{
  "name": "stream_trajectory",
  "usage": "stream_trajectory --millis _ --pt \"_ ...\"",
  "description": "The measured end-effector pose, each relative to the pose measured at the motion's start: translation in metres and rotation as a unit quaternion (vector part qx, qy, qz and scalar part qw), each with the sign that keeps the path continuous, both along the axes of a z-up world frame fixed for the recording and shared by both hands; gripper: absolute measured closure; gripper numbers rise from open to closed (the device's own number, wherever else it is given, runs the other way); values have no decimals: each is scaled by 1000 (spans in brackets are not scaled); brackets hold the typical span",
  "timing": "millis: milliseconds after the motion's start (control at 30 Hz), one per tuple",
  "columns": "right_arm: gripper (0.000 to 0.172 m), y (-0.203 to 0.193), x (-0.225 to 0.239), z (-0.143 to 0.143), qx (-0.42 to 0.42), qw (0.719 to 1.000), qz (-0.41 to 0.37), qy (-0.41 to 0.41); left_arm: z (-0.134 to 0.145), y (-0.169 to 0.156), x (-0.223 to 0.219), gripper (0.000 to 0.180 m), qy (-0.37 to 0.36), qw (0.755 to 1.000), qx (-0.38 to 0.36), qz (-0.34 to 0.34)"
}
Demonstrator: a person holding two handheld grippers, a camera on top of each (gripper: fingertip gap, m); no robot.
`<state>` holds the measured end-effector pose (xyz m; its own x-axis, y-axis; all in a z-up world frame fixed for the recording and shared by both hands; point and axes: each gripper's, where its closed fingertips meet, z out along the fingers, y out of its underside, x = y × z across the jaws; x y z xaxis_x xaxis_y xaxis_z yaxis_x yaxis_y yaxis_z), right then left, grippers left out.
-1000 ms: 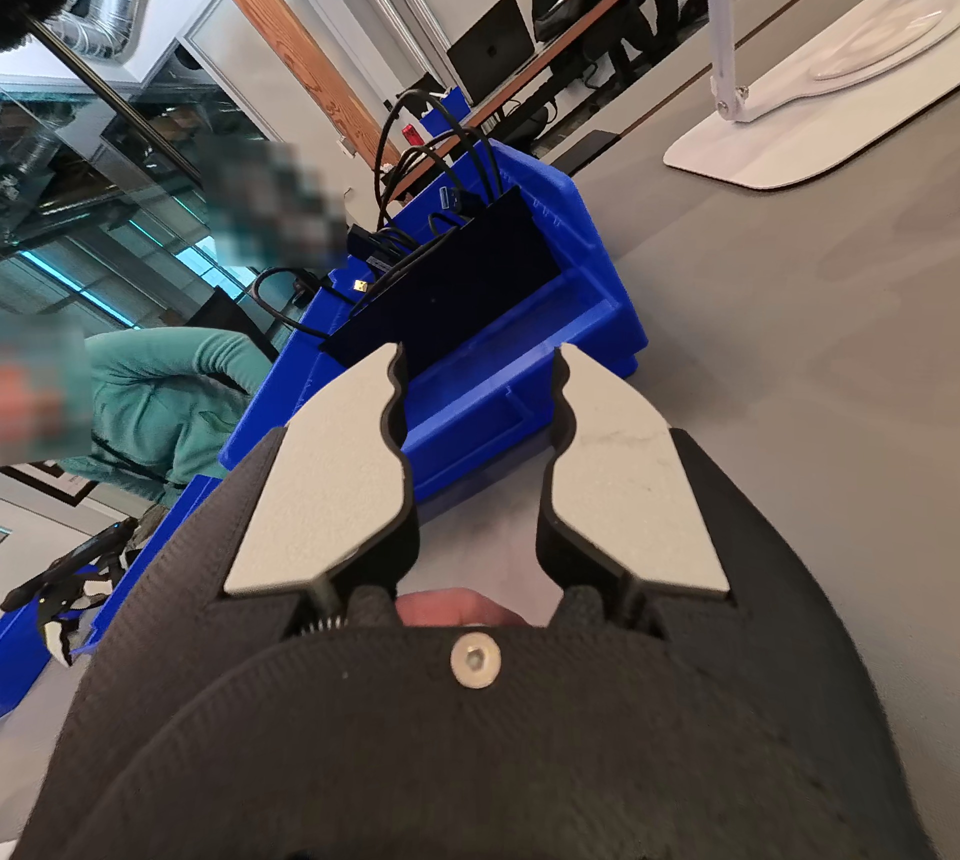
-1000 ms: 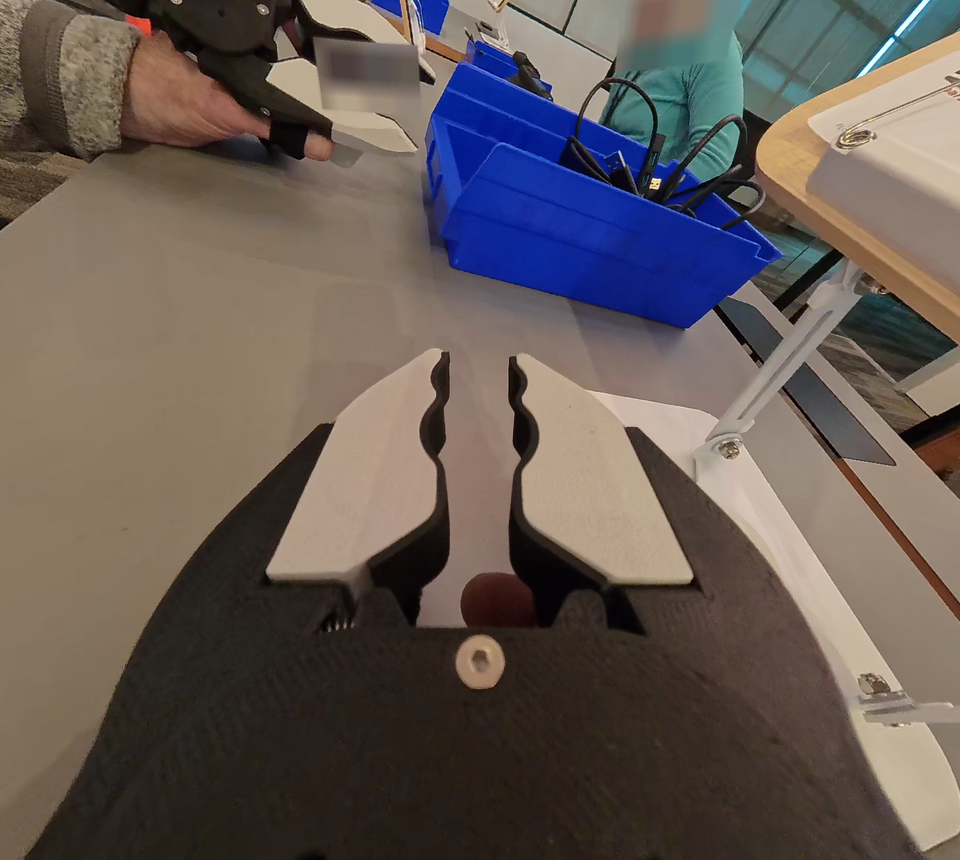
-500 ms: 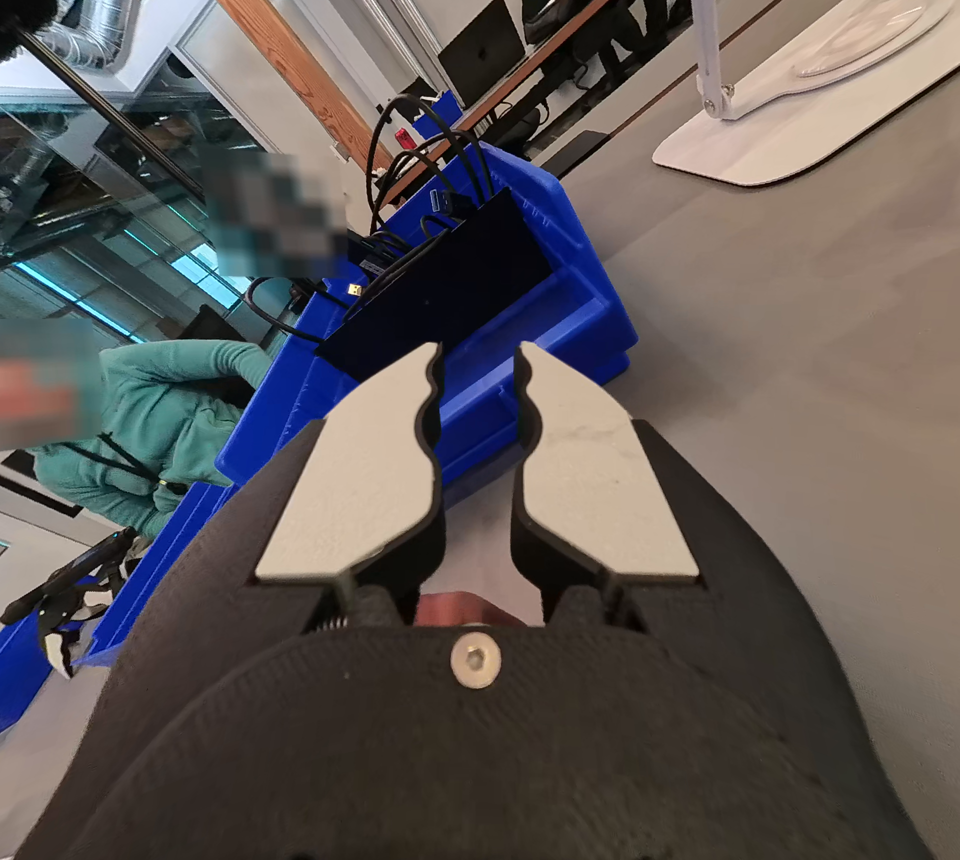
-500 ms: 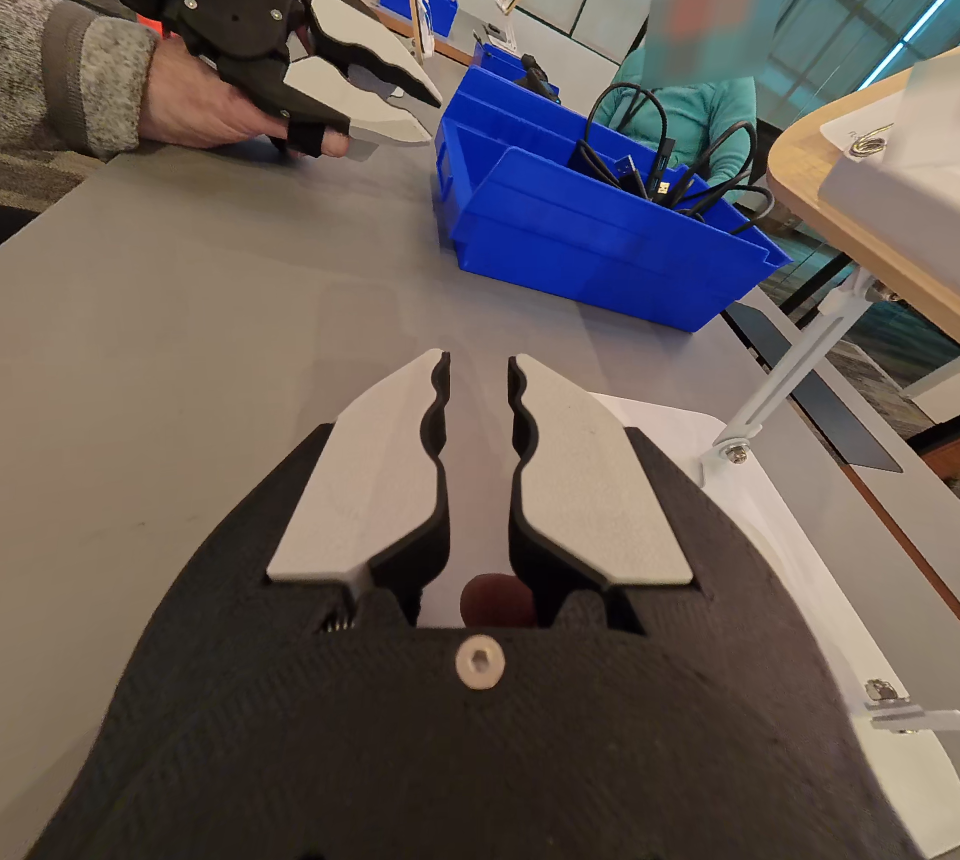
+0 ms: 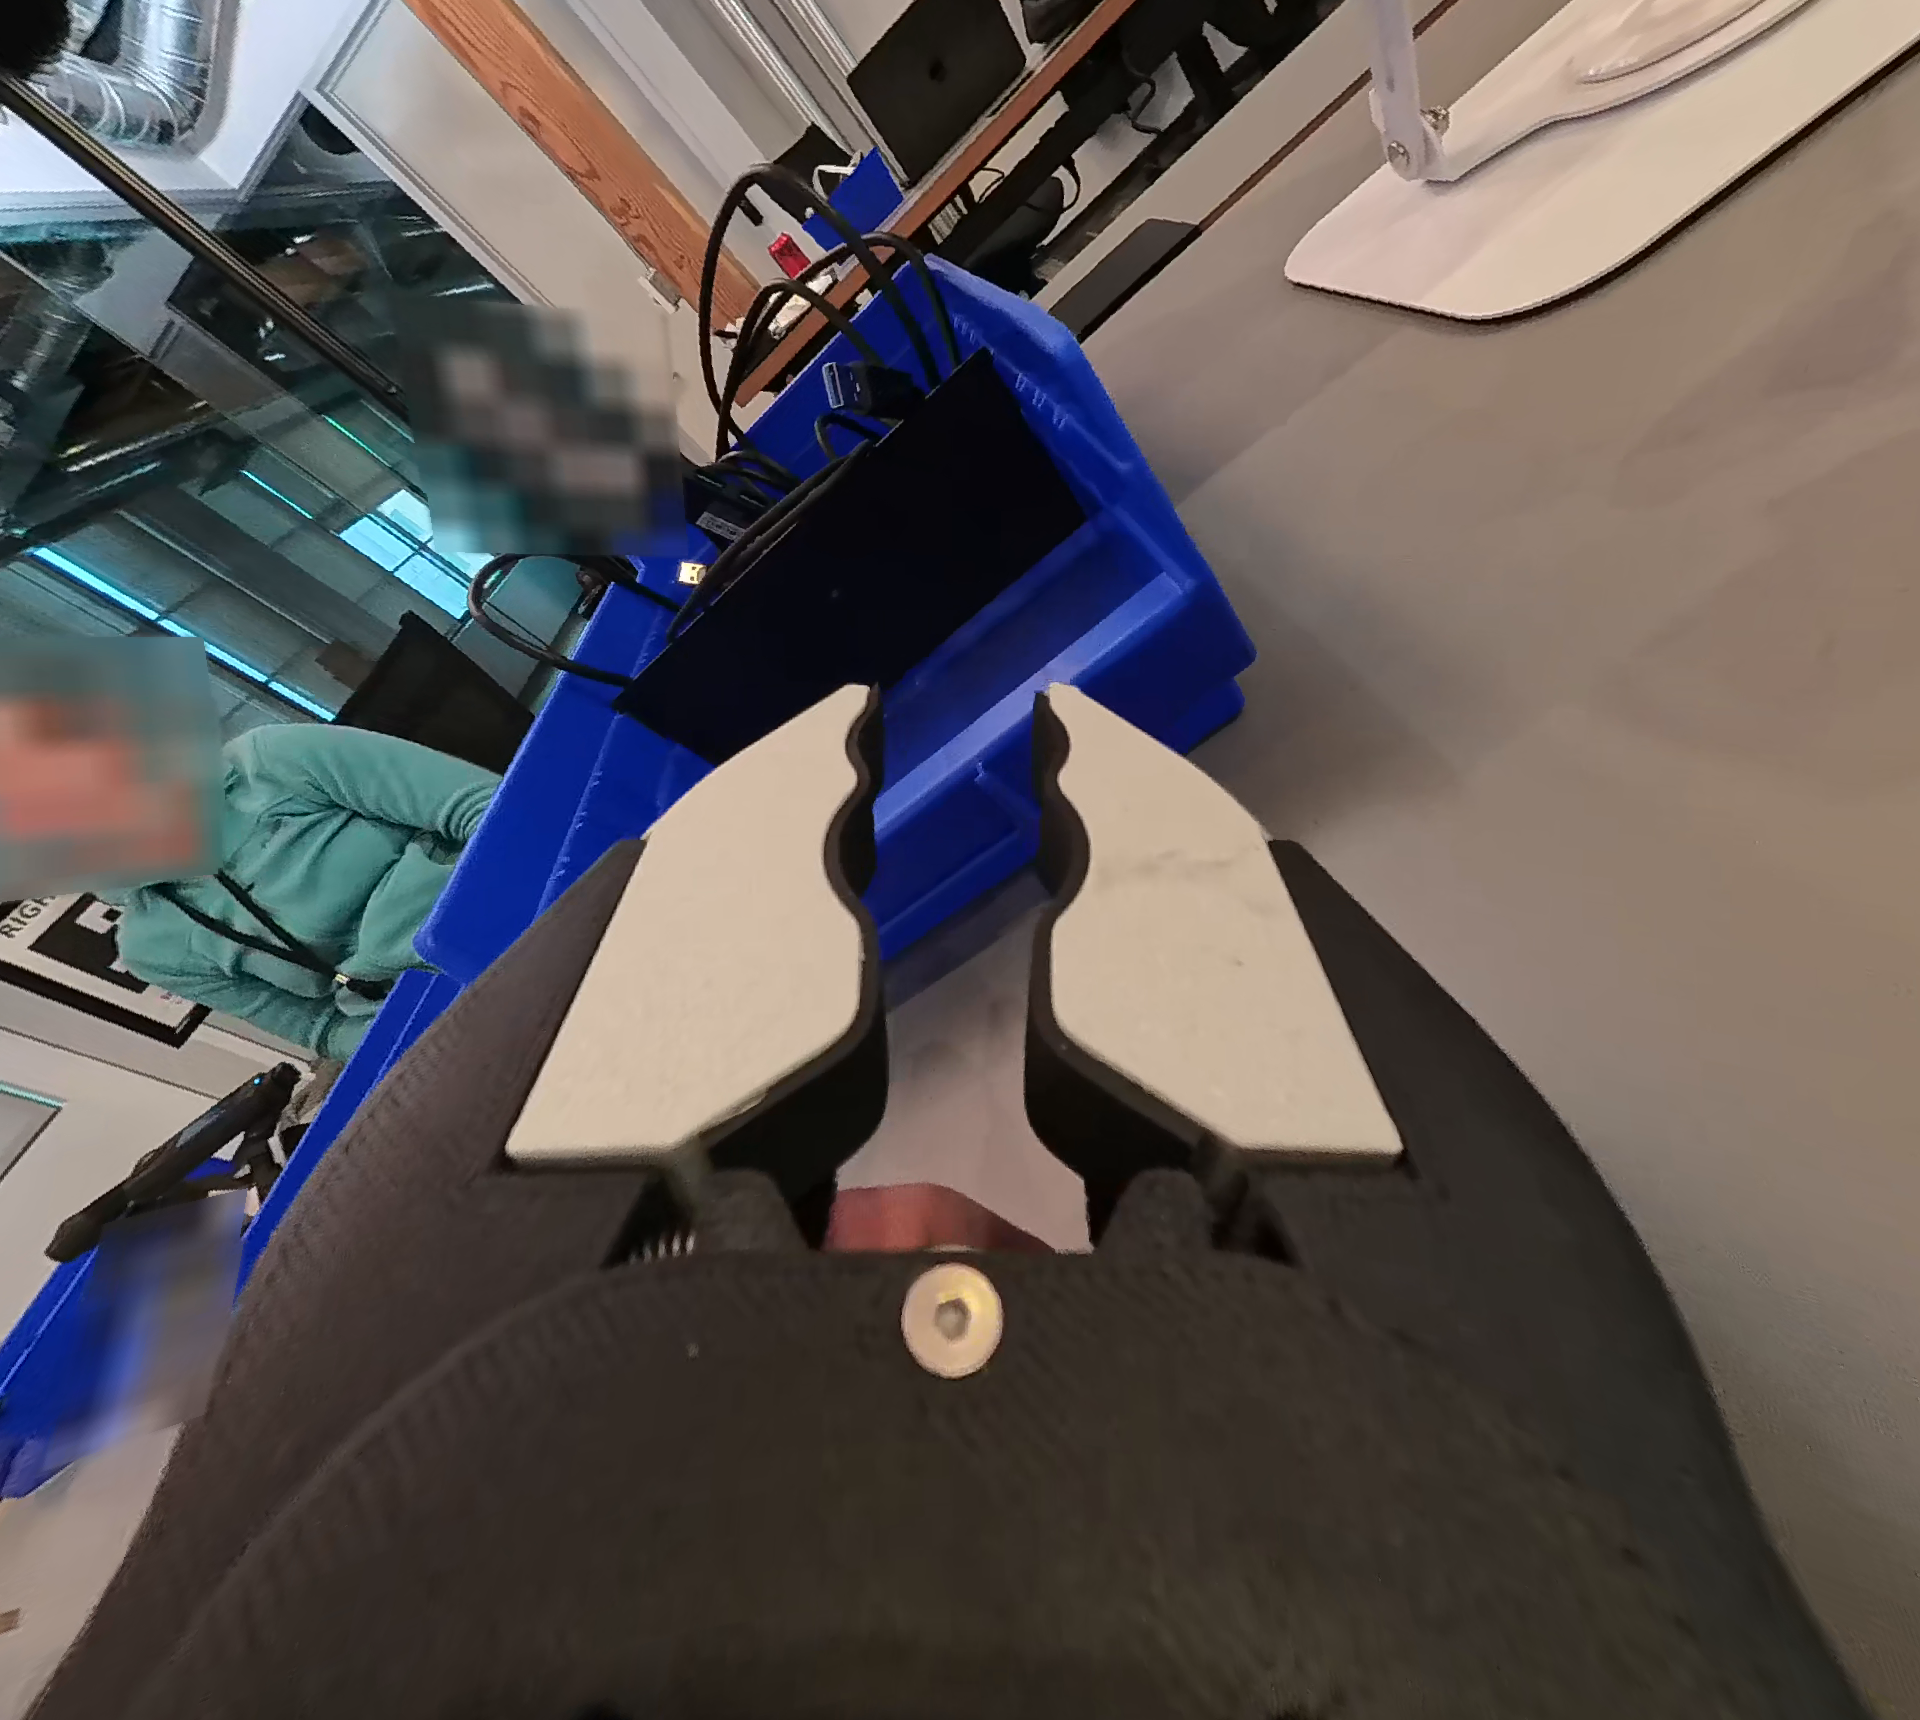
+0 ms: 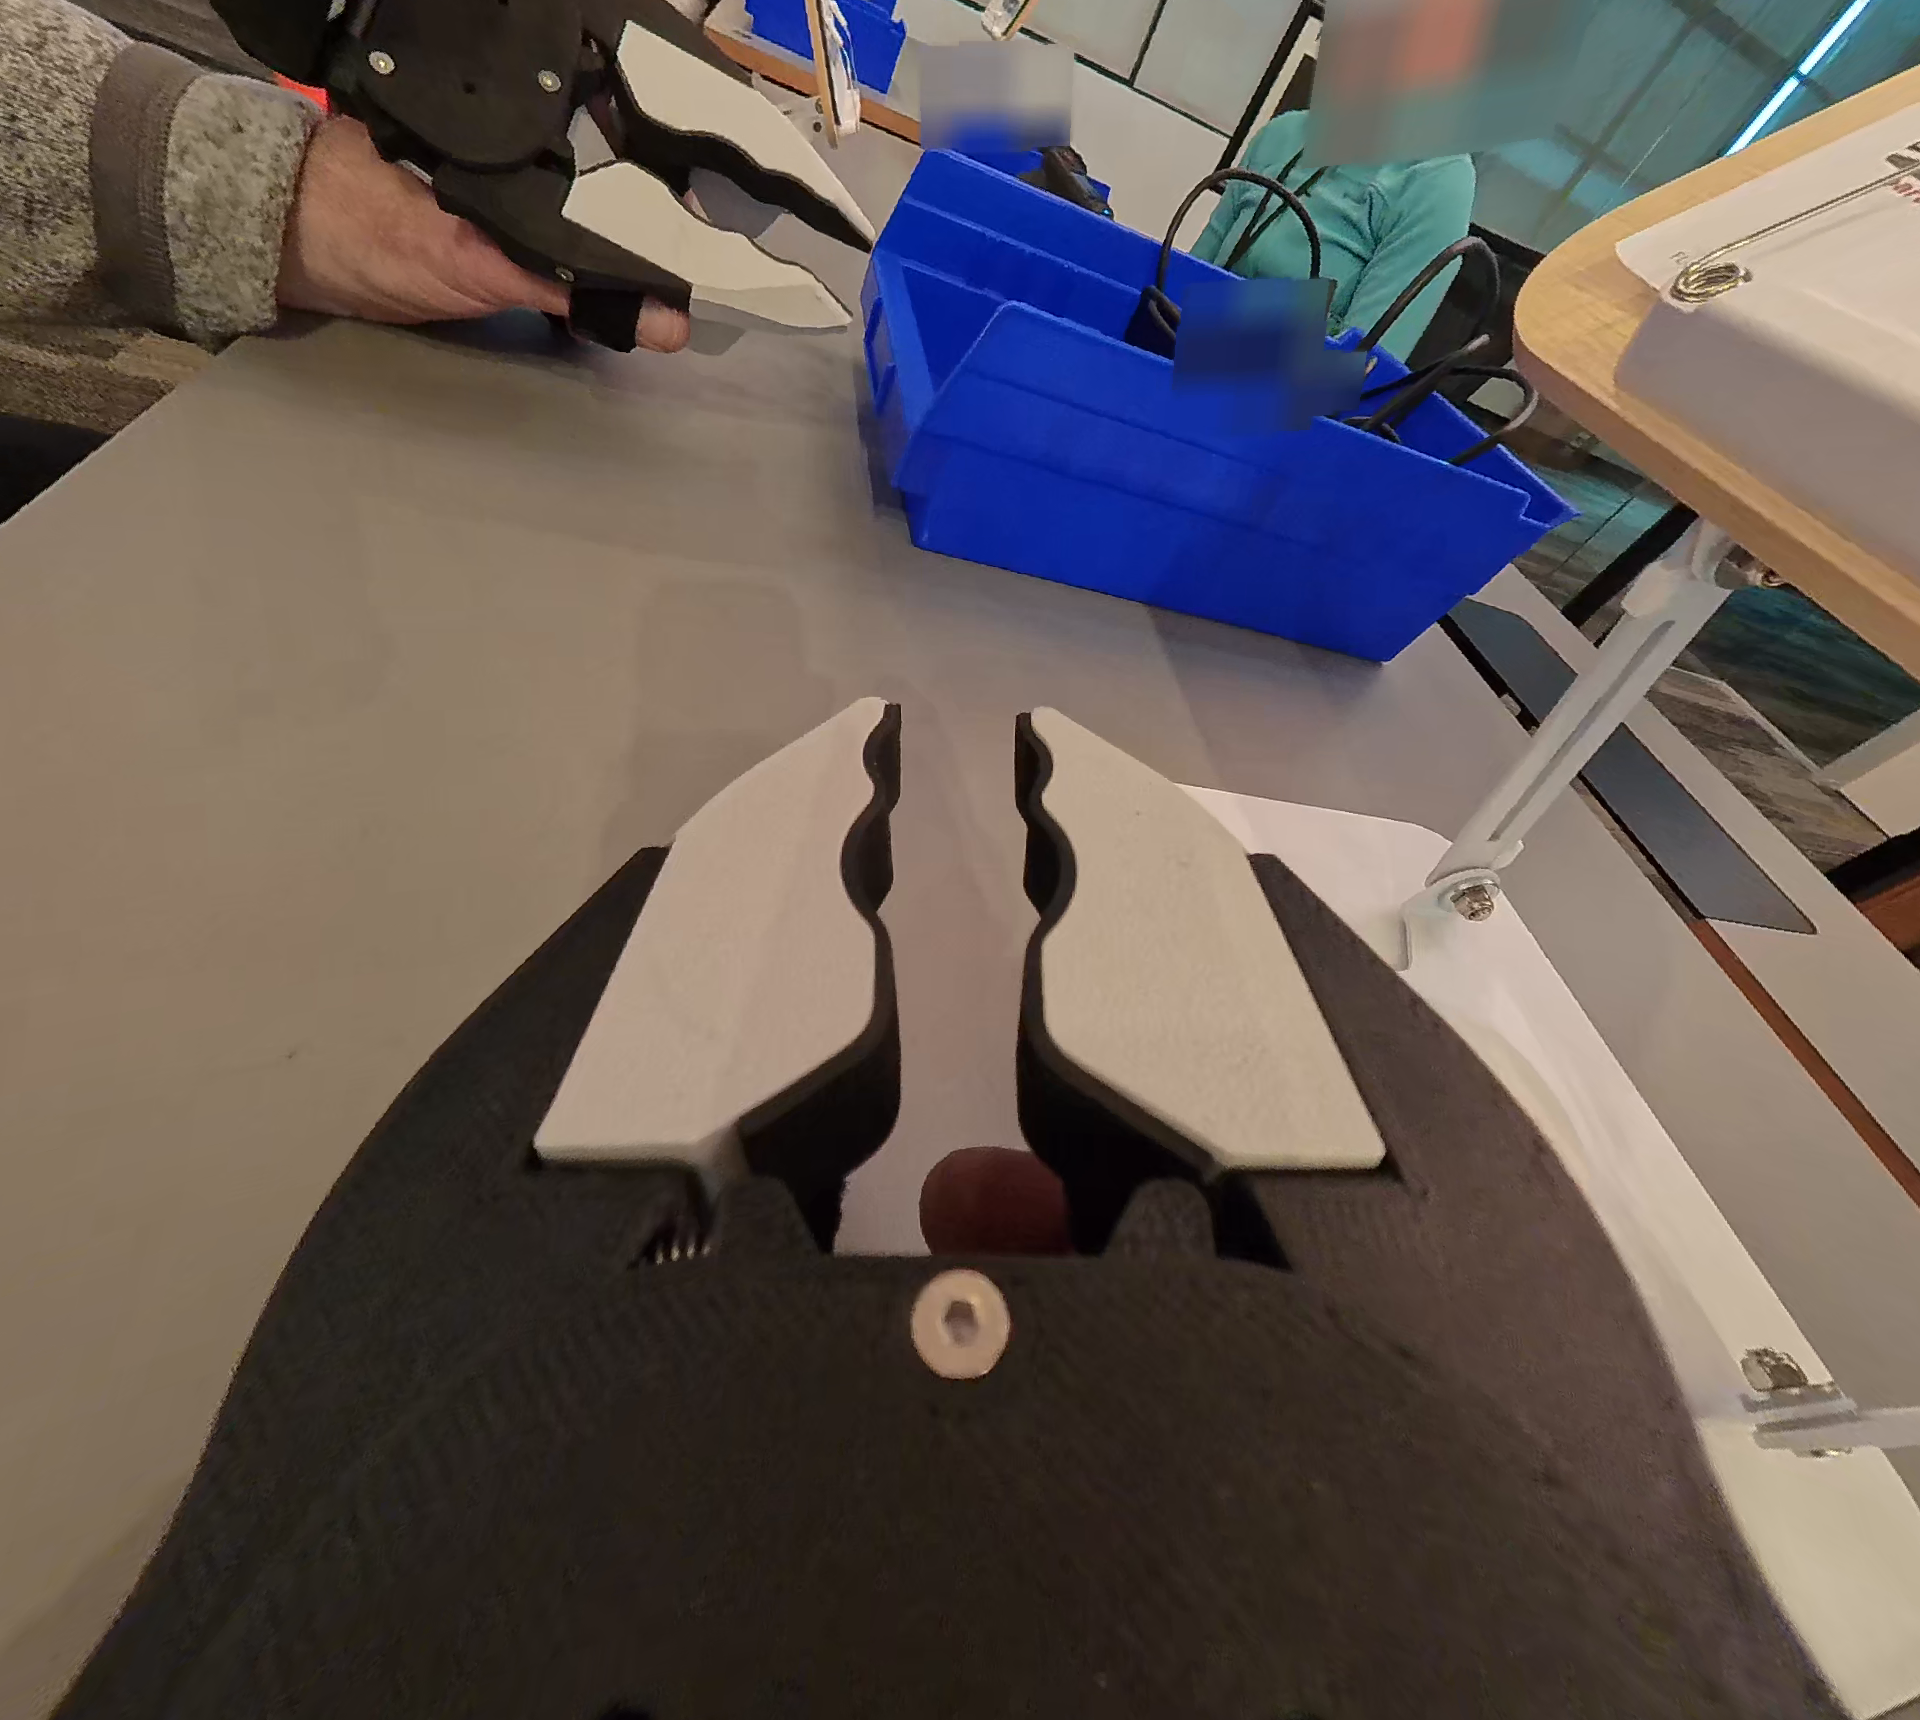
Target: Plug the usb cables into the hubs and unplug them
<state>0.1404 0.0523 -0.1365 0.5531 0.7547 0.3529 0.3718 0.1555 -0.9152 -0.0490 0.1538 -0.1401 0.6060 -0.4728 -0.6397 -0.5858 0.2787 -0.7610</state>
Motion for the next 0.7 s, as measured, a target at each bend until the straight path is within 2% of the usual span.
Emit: stream_trajectory --millis 433,700 --pt "153 -3 -6 -9 7 999 9 -38 -8 0 4 159 36 999 1 0" --pt "158 3 -5 -3 11 1000 -7 -20 5 -2 -3 168 -14 1000 7 0"
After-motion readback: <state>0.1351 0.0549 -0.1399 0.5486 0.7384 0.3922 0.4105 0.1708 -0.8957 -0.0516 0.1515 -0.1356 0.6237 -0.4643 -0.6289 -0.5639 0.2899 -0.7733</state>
